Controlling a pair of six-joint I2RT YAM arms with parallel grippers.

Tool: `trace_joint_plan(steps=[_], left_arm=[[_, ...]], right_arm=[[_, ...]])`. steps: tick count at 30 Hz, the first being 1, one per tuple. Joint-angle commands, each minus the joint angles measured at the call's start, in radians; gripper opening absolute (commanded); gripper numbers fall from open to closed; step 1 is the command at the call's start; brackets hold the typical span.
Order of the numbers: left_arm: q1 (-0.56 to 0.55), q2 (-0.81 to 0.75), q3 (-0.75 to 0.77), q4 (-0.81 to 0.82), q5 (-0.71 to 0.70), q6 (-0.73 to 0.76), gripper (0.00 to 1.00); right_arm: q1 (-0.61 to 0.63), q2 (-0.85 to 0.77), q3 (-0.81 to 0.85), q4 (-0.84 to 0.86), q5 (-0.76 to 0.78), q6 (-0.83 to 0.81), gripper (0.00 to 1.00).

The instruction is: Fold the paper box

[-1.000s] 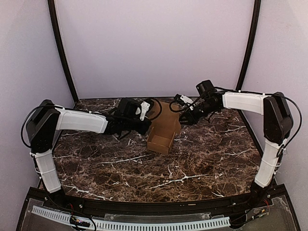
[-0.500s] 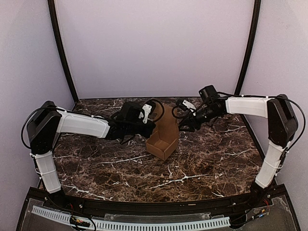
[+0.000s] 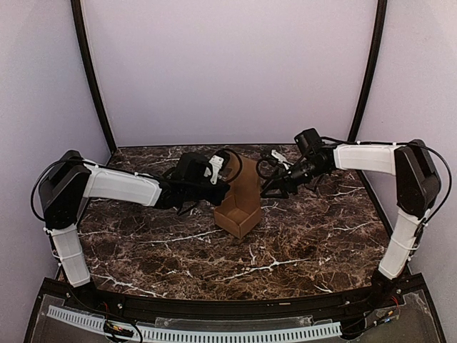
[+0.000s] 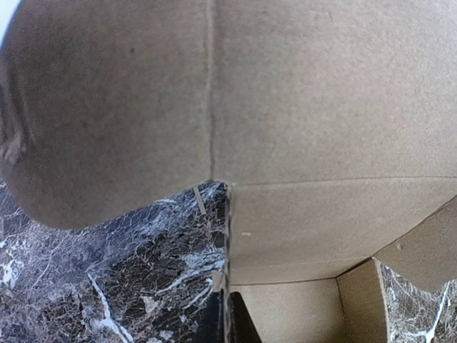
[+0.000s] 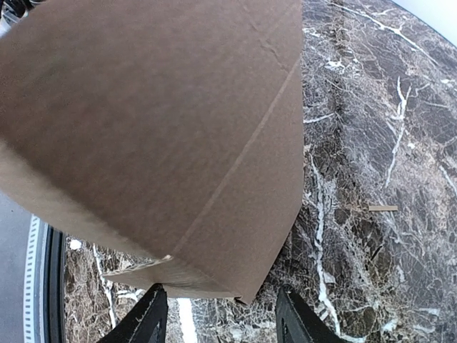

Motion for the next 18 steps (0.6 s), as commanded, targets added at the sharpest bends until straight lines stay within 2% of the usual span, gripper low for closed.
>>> trace_joint_plan(steps=[1, 13, 18], left_arm=[[-0.007, -0.047, -0.032, 0.032, 0.071, 0.011, 0.01], [-0.043, -0.032, -0.079, 0.076, 0.089, 0.039, 0.01], [-0.043, -0.037, -0.09, 0.083, 0.069, 0.054, 0.01]], right_arm=[[0.013, 0.02, 0.006, 0.035, -0.002, 0.039, 0.51], [0.051, -0.014, -0.049, 0.108, 0.099, 0.064, 0.47], [0.057, -0.037, -0.052, 0.049, 0.132, 0.012, 0.49]])
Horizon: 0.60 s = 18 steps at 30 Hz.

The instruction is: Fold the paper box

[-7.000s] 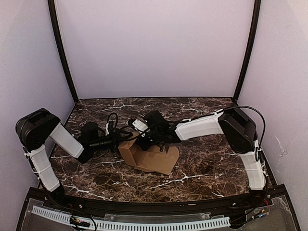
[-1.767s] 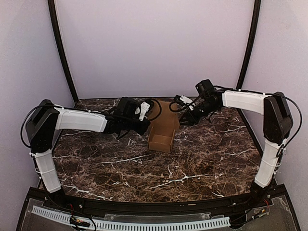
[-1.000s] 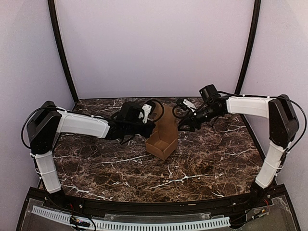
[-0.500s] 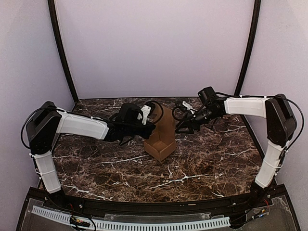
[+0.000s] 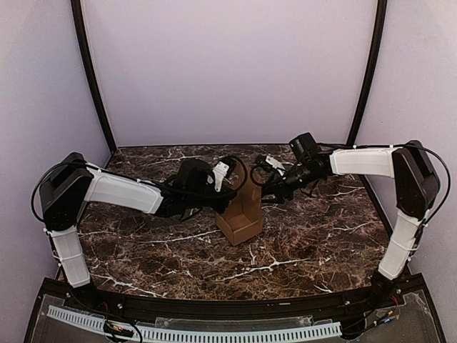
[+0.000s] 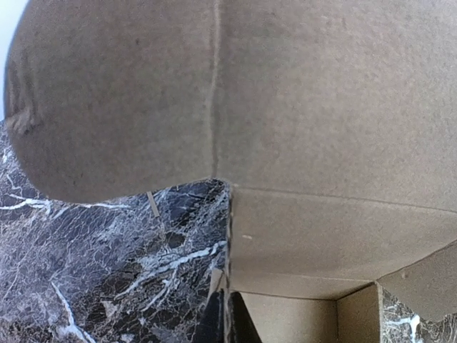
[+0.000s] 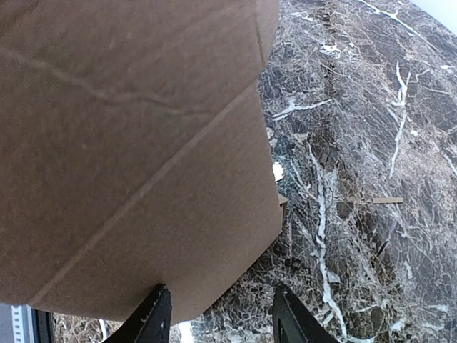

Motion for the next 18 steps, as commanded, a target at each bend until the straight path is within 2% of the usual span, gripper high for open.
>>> trace_joint_plan(steps=[1, 5, 10, 12, 18], left_arm=[[-0.003, -0.04, -0.036, -0.013, -0.008, 0.031, 0.01], [-0.003, -0.047, -0.067, 0.03, -0.025, 0.072, 0.01], [-0.002, -0.049, -0.173, 0.275, 0.0, 0.124, 0.01], [-0.003, -0.042, -0.191, 0.313, 0.005, 0.125, 0.01], [-0.003, -0.036, -0.189, 0.313, 0.017, 0.1, 0.01]], right_arm=[[0.006, -0.046, -0.003, -0.059, 0.057, -0.076, 0.49], [-0.02, -0.065, -0.006, -0.149, 0.058, -0.171, 0.52], [-0.023, -0.095, -0.05, -0.158, -0.034, -0.214, 0.57], [-0.013, -0.096, -0.049, -0.153, -0.034, -0.214, 0.57], [0.019, -0.094, -0.059, -0.13, -0.016, -0.217, 0.57]])
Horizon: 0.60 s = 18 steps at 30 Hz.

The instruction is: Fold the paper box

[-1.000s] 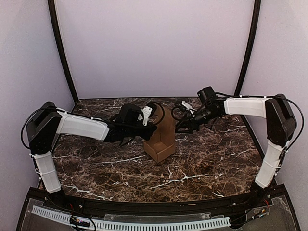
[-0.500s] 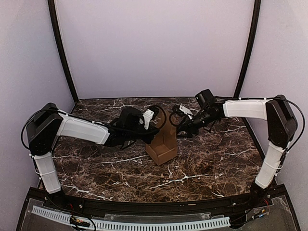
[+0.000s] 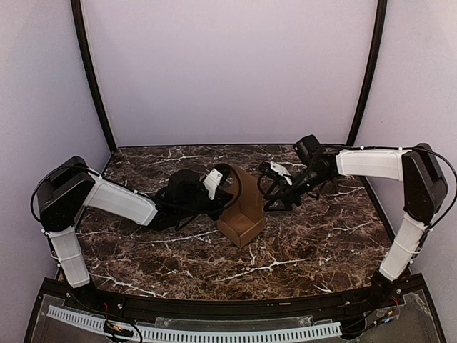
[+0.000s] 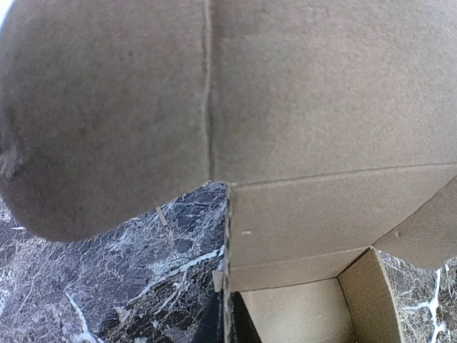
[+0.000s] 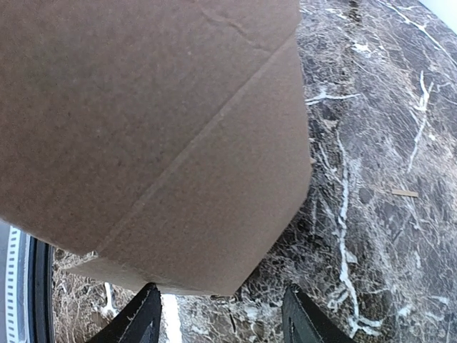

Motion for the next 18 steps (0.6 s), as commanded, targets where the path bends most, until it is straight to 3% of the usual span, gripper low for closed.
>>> trace_joint_plan(steps=[1, 10, 18], left_arm=[[-0.003, -0.014, -0.011, 0.03, 0.01, -0.007, 0.01], [-0.017, -0.026, 0.018, -0.035, -0.003, -0.054, 0.01], [-0.017, -0.03, 0.048, -0.086, 0.009, -0.002, 0.01]], right_arm=[[0.025, -0.021, -0.019, 0.004, -0.014, -0.019, 0.57], [0.046, -0.018, -0.025, 0.006, -0.043, -0.029, 0.65], [0.059, -0.012, -0.026, -0.058, -0.063, -0.101, 0.7]])
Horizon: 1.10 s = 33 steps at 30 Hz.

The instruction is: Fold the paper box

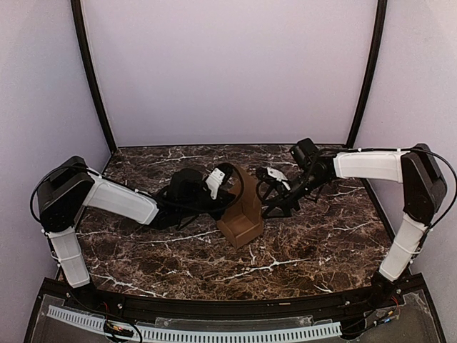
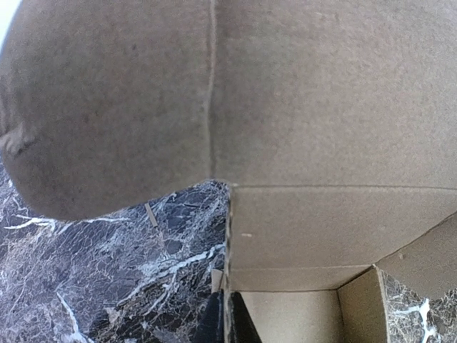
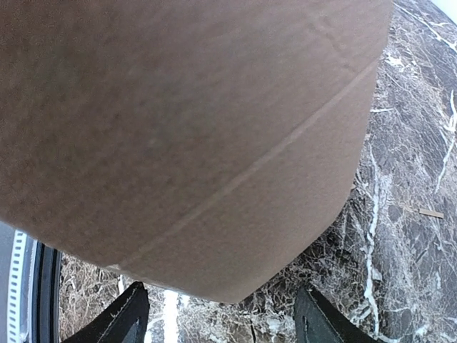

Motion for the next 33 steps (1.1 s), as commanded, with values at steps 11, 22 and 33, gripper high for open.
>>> trace_joint_plan(steps=[11, 22, 33], left_arm=[[-0.004, -0.024, 0.034, -0.062, 0.045, 0.022, 0.01], [-0.005, -0.025, 0.013, -0.025, 0.051, 0.008, 0.01], [-0.01, -0.039, -0.075, 0.118, 0.076, -0.025, 0.01]], right_arm=[[0.037, -0.043, -0.095, 0.153, 0.053, 0.078, 0.94], [0.037, -0.045, -0.093, 0.219, 0.132, 0.15, 0.71], [0.047, -0.075, -0.172, 0.344, 0.199, 0.249, 0.78]])
